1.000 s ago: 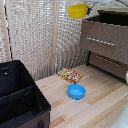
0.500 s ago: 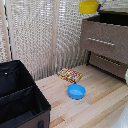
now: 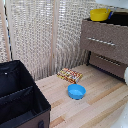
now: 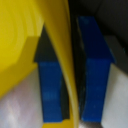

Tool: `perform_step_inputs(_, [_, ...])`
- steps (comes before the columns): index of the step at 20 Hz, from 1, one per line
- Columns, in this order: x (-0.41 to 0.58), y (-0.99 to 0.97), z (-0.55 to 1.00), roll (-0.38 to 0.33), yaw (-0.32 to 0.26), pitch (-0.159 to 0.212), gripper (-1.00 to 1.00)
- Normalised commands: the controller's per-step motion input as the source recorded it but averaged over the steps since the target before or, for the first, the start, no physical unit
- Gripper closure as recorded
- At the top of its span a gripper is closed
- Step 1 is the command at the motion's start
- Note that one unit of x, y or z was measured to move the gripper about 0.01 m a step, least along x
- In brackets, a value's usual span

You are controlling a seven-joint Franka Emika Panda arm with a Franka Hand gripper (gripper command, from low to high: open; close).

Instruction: Kindly move your gripper toward the top drawer's handle. With caution, hold the handle robustly using your gripper and pull open the top drawer. Let the handle go. Relocate your gripper to the bowl placed in the background. Gently hold the bowl using your gripper. Bring the gripper and the bowl to the ajar drawer. Softly release the bowl into it.

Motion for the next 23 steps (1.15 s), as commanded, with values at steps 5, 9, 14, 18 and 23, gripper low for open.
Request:
perform_step_inputs(5, [0.078, -0.47, 0.16, 0.104, 0.021, -0.021, -1.00])
perform_step_inputs(9, [0.053, 0.07, 0.07, -0.012, 0.001, 0.034, -1.00])
perform_step_inputs(14, [0.433, -0.21, 0.62, -0.009, 0.012, 0.086, -1.00])
perform_step_inputs(18, [0.461, 0.00, 0.99, -0.004, 0.082, 0.039, -1.00])
perform_step_inputs(23, [0.313, 0.05, 0.88, -0.035, 0.089, 0.086, -1.00])
